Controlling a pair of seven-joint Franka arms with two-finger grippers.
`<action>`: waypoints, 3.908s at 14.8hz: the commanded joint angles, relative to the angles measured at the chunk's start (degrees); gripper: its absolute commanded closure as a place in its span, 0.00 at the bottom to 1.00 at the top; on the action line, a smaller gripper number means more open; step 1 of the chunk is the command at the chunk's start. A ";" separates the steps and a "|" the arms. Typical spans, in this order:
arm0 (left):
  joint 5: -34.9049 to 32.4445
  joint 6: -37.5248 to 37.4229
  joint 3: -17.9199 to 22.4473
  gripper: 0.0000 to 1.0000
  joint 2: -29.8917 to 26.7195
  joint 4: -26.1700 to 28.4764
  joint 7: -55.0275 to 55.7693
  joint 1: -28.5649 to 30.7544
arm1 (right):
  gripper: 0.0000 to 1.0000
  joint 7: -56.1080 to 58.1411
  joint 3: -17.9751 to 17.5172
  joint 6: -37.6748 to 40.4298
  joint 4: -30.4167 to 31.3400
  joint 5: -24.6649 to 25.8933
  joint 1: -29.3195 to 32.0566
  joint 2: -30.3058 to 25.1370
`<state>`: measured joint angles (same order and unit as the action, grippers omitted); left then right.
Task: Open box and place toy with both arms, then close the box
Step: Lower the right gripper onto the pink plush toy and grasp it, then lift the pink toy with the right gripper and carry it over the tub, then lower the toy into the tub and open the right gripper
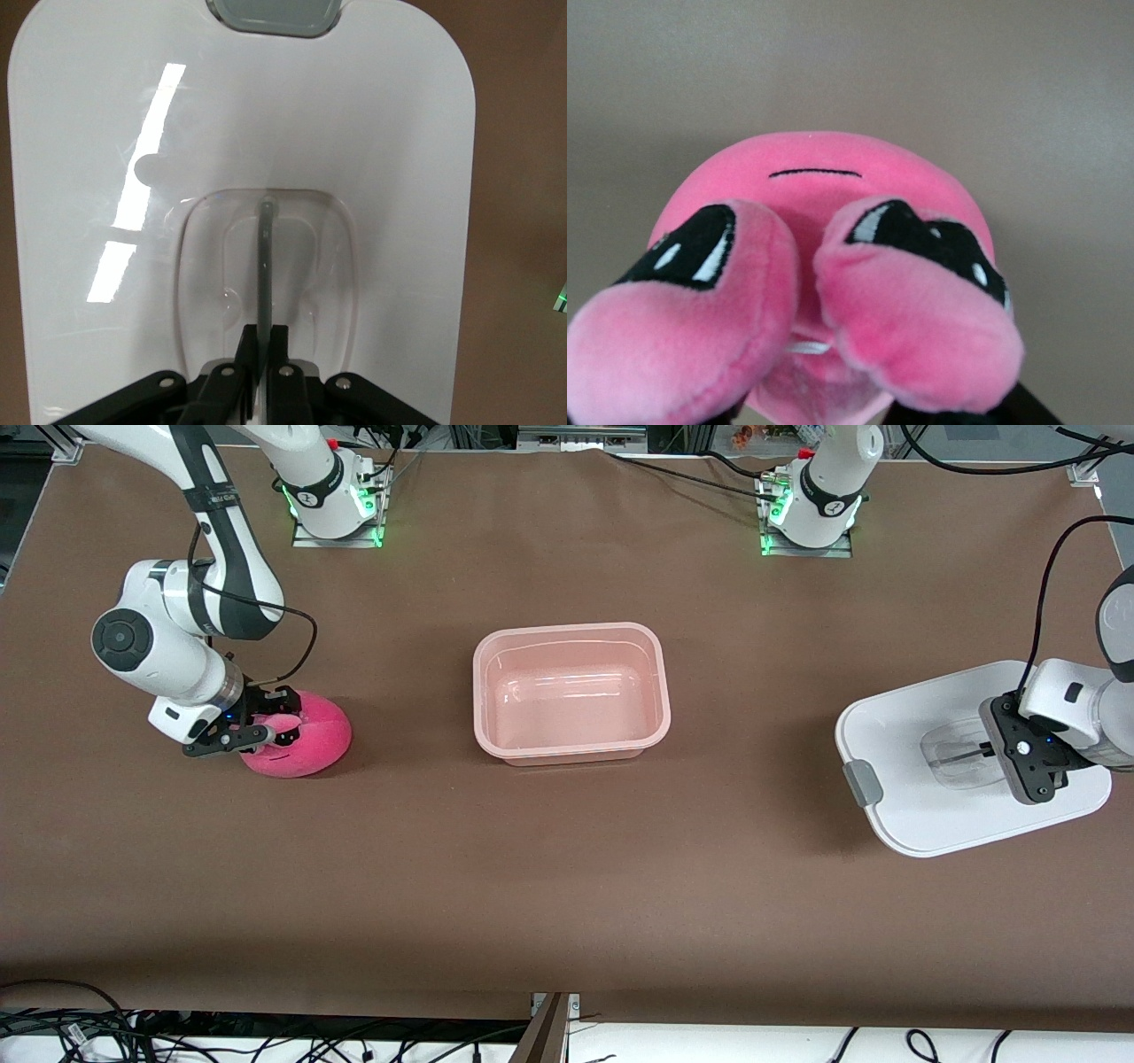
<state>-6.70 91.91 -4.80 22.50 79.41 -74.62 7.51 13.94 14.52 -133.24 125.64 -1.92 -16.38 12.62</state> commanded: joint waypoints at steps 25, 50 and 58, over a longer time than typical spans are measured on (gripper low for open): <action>-0.33 -1.12 -0.21 1.00 0.09 -1.10 -1.58 0.23 | 1.00 25.59 -8.98 29.17 -32.56 1.39 -22.36 0.74; -0.24 -1.03 -0.21 1.00 0.18 -1.10 -1.58 0.23 | 1.00 22.73 -8.89 20.66 -42.50 7.37 -34.51 21.65; -0.25 -1.03 -0.21 1.00 0.26 -1.01 -1.58 0.14 | 0.00 16.86 -8.89 12.05 -42.76 8.43 -36.89 27.81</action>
<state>-6.70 91.90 -4.79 22.51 79.41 -74.65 7.51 34.79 5.26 -119.75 84.48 6.56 -52.63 38.59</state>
